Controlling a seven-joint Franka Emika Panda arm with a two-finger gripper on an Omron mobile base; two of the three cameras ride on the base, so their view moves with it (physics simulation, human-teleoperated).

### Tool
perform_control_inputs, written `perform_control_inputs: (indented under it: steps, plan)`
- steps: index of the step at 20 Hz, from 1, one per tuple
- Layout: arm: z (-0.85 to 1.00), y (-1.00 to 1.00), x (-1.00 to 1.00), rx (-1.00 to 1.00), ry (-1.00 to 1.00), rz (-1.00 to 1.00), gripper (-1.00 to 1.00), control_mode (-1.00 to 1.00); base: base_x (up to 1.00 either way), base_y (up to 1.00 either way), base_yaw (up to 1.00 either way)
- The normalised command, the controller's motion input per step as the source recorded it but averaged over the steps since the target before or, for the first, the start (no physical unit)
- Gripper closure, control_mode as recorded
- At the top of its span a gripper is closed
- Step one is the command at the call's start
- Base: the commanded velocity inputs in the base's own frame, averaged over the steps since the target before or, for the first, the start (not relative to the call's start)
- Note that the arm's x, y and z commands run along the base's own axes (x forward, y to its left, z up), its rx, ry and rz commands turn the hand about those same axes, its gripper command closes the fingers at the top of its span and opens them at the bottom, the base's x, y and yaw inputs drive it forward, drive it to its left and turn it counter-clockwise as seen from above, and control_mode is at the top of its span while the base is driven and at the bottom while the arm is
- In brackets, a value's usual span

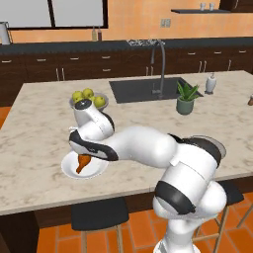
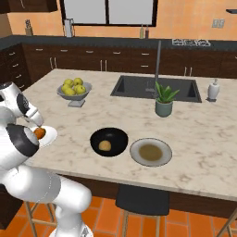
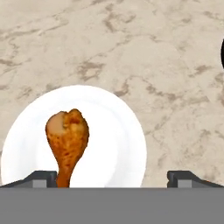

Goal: Pick the chicken drumstick and potato from their plates and place them in the bowl. Then put the bowl in the fridge.

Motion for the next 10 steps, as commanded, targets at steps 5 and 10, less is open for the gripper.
perform_control_inputs:
  steps: [5,10]
  plan:
    - [-0.27,0.12,-0.05,0.02,0.00,0.03,-1.00,-1.00,0.00,0.00,0.00]
    - [-0.32,0.11,0.00,0.06,0.00,0.00,-1.00,-1.00,0.00,0.00,0.00]
